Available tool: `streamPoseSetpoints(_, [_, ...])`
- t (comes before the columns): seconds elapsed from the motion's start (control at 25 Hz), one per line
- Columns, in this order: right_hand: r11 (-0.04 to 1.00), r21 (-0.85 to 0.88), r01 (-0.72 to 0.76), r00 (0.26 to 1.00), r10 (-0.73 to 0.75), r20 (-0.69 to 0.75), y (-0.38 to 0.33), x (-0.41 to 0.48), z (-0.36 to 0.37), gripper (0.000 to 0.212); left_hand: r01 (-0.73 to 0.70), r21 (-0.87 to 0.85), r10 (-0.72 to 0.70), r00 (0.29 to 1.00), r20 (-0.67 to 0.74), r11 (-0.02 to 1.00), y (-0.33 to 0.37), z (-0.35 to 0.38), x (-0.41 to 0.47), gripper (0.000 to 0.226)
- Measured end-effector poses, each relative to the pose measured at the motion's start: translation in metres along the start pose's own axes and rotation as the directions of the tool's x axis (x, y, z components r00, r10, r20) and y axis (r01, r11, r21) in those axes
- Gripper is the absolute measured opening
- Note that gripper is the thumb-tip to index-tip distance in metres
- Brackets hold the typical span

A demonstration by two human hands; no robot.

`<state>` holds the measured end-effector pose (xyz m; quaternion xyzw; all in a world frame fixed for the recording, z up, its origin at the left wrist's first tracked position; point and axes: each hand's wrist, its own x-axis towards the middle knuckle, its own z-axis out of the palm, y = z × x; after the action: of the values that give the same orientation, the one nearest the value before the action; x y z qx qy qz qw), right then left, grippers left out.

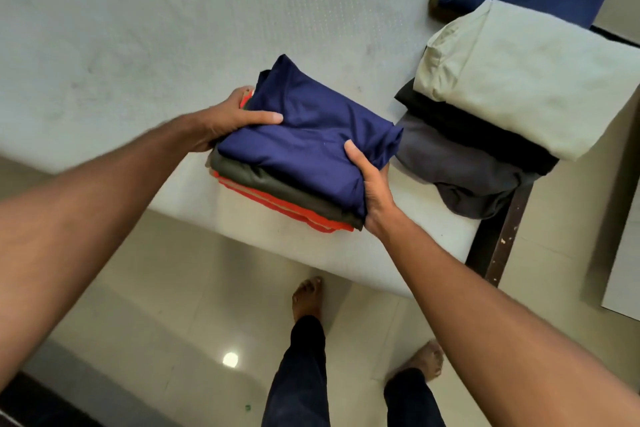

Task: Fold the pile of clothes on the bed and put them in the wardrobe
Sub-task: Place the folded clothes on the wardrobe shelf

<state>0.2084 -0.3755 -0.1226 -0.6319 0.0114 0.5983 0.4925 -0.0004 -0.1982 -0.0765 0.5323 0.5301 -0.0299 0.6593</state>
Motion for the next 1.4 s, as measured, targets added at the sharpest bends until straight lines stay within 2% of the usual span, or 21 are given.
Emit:
streamPoseSetpoints(0.08, [1.0, 0.024, 0.004, 0.999, -0.005, 0.034, 0.001, 0.01, -0.002, 0.109, -0.044, -0.052, 0.043, 0.999, -0.023, 0.998, 0.0, 0.005, 0.001, 0.037])
streamPoseSetpoints(0.12, [0.999, 0.032, 0.001, 0.999, -0.003, 0.052, 0.004, 0.011, -0.004, 0.106, -0.065, -0.101, 0.063, 0.998, -0.026, 0.993, -0.002, 0.01, -0.002, 0.027])
streamPoseSetpoints(0.16, [0.999, 0.038, 0.001, 0.997, -0.004, 0.073, 0.006, 0.01, -0.005, 0.103, -0.083, -0.139, 0.08, 0.996, -0.028, 0.987, -0.003, 0.013, -0.007, 0.027])
streamPoseSetpoints(0.24, [0.996, 0.08, -0.048, 0.987, 0.035, 0.156, 0.009, 0.003, -0.009, 0.097, -0.103, -0.203, 0.101, 0.995, -0.017, 0.974, -0.006, 0.02, -0.019, 0.03])
streamPoseSetpoints(0.36, [0.988, 0.079, -0.13, 0.949, 0.101, 0.299, 0.01, -0.019, -0.015, 0.094, -0.096, -0.299, 0.068, 0.992, -0.102, 0.95, -0.021, 0.035, -0.051, 0.039])
streamPoseSetpoints(0.52, [0.998, 0.03, -0.046, 0.946, 0.034, 0.323, 0.036, -0.059, -0.04, 0.099, -0.075, -0.388, 0.016, 0.988, -0.152, 0.918, -0.06, 0.075, -0.105, 0.062])
streamPoseSetpoints(0.68, [1.0, 0.01, 0.015, 0.936, -0.018, 0.35, 0.039, -0.107, -0.115, 0.105, -0.072, -0.421, 0.005, 0.987, -0.158, 0.904, -0.06, 0.151, -0.145, 0.082])
streamPoseSetpoints(0.8, [0.995, 0.033, 0.092, 0.957, -0.097, 0.275, 0.012, -0.139, -0.192, 0.107, -0.125, -0.398, 0.077, 0.988, -0.136, 0.909, -0.03, 0.225, -0.148, 0.081])
streamPoseSetpoints(0.92, [0.979, 0.067, 0.191, 0.947, -0.202, 0.25, -0.039, -0.158, -0.288, 0.101, -0.194, -0.36, 0.17, 0.981, -0.095, 0.913, 0.033, 0.314, -0.133, 0.076])
streamPoseSetpoints(1.08, [0.961, 0.114, 0.251, 0.956, -0.264, 0.129, -0.124, -0.175, -0.423, 0.081, -0.225, -0.337, 0.237, 0.972, -0.005, 0.914, 0.13, 0.442, -0.096, 0.078])
streamPoseSetpoints(1.16, [0.951, 0.142, 0.275, 0.955, -0.287, 0.072, -0.155, -0.186, -0.487, 0.079, -0.215, -0.313, 0.249, 0.966, 0.074, 0.925, 0.172, 0.502, -0.076, 0.083])
streamPoseSetpoints(1.32, [0.926, 0.243, 0.288, 0.957, -0.266, -0.119, -0.177, -0.205, -0.603, 0.078, -0.152, -0.232, 0.211, 0.944, 0.254, 0.961, 0.241, 0.618, -0.042, 0.091])
streamPoseSetpoints(1.4, [0.918, 0.304, 0.256, 0.96, -0.204, -0.194, -0.17, -0.211, -0.64, 0.091, -0.125, -0.181, 0.18, 0.929, 0.324, 0.975, 0.26, 0.66, -0.028, 0.102])
